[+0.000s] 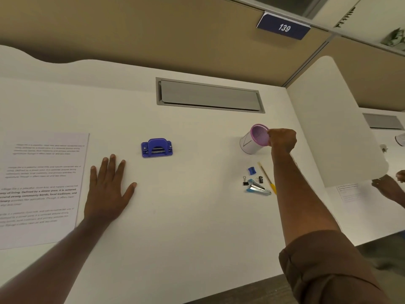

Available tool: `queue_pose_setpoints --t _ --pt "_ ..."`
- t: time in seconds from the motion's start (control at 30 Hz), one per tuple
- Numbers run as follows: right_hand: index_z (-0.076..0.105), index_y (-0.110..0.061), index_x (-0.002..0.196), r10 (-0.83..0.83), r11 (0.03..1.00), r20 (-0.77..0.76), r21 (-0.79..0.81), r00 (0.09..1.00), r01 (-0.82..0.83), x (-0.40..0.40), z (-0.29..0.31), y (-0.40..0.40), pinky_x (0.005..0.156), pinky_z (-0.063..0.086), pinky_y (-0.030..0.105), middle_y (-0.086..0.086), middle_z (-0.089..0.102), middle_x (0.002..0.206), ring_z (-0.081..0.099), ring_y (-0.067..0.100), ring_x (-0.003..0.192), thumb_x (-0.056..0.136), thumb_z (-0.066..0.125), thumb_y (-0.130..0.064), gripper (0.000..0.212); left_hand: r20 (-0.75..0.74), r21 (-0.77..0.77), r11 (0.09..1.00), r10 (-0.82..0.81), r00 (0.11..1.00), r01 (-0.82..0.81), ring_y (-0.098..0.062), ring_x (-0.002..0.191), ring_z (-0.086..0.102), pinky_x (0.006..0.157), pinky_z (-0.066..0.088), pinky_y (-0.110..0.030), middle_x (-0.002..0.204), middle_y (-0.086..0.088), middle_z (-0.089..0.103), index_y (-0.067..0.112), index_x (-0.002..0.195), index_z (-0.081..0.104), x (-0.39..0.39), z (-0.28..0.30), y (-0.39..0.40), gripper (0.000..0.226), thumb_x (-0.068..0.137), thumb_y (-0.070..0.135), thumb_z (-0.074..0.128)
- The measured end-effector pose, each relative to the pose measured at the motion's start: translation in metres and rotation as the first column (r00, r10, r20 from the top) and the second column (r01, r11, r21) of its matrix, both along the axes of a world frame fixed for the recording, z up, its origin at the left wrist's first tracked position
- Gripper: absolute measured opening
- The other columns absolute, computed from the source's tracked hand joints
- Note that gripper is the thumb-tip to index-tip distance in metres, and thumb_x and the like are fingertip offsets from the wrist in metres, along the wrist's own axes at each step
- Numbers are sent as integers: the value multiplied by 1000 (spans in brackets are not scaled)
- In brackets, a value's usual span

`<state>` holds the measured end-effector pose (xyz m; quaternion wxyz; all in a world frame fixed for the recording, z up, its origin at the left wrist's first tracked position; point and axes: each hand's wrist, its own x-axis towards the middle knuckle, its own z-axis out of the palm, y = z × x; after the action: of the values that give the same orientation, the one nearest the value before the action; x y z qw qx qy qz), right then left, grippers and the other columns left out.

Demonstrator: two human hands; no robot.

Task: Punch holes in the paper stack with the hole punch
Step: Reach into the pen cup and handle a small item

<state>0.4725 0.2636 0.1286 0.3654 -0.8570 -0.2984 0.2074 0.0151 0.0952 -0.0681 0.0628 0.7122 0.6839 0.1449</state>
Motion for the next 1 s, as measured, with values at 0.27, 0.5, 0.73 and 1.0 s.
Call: queue_pose_setpoints --t 0.27,0.5,0.73,1.0 --pt "79 -6 88 220 943 320 174 922 -285 -52 11 -24 62 45 9 5 77 86 70 17 80 86 67 -13 14 7 -20 1000 0 1000 0 -33 158 11 127 7 -56 171 -12 11 13 160 25 1 4 -1 79 97 59 29" --pt "77 -9 86 553 775 299 160 778 -612 -153 -14 -88 75 57 31 4 76 84 70 17 76 87 70 -11 7 -3 -29 1000 2 1000 -2 -33 158 10 128 7 -55 171 -13 12 13 160 25 0 9 -2 78 98 59 29" --pt "74 -14 84 785 592 255 -39 565 -805 -212 -60 -150 76 55 36 1 71 84 65 16 76 88 67 -10 8 -5 -37 999 -5 1000 5 -32 158 11 128 7 -55 171 -14 13 13 160 24 2 11 -3 76 99 58 32" --pt "73 -15 97 932 313 290 -354 215 -881 -228 -89 -179 79 53 41 3 69 95 63 25 92 96 59 -18 15 -37 -78 997 12 999 -15 -32 158 11 128 7 -55 171 -15 13 13 161 23 4 20 -3 76 100 57 31"
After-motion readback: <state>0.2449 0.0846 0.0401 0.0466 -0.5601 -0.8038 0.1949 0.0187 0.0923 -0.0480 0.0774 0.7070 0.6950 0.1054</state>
